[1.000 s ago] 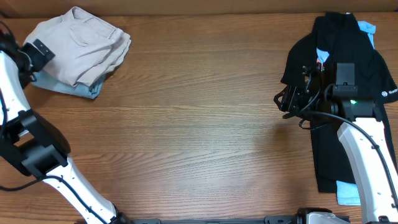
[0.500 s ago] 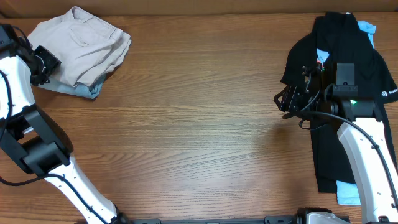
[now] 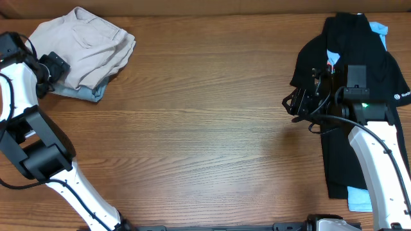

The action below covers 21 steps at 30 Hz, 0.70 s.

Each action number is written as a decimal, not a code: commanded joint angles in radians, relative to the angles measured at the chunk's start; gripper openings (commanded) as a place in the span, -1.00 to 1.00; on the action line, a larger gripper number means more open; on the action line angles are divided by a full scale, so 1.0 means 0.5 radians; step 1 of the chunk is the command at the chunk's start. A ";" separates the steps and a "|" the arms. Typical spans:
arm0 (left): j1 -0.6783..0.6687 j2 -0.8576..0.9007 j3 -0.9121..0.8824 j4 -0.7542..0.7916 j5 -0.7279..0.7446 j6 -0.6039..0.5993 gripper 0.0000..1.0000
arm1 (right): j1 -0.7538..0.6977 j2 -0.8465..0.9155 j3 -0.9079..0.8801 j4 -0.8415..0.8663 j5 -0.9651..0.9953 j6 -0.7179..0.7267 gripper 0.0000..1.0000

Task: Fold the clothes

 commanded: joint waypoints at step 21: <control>-0.027 -0.028 -0.199 0.261 0.053 0.025 -0.62 | -0.002 -0.020 0.051 0.018 -0.018 0.001 0.18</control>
